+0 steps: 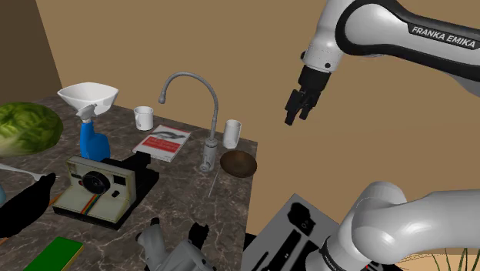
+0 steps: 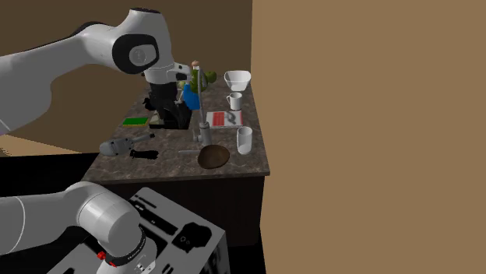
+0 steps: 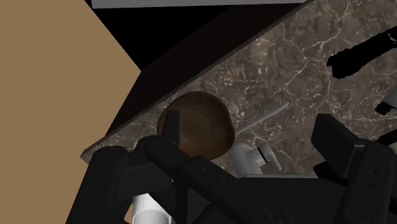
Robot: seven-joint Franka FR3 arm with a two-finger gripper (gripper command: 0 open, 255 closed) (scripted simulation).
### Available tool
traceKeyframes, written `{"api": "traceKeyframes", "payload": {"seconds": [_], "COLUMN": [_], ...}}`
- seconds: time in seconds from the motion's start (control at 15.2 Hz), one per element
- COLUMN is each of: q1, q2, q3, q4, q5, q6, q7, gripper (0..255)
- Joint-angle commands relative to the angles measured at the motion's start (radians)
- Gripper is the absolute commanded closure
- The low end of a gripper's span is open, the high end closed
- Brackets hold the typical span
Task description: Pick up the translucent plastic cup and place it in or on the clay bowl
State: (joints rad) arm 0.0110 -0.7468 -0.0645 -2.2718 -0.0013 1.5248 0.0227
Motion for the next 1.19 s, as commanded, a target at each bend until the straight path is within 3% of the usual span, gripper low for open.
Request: {"api": "traceKeyframes", "payload": {"seconds": [0.0,0.53,1.12], "q1": [0.000,-0.008,-0.013], "q2": [0.000,0.217,0.516], "q3": [0.000,-0.062,-0.124], "q4": [0.000,0.002,0.110], "q5": [0.000,-0.041,-0.043], "q6": [0.000,0.234,0.449], "q7": [0.000,-0.080,-0.171], "gripper": [0,0,0]}}
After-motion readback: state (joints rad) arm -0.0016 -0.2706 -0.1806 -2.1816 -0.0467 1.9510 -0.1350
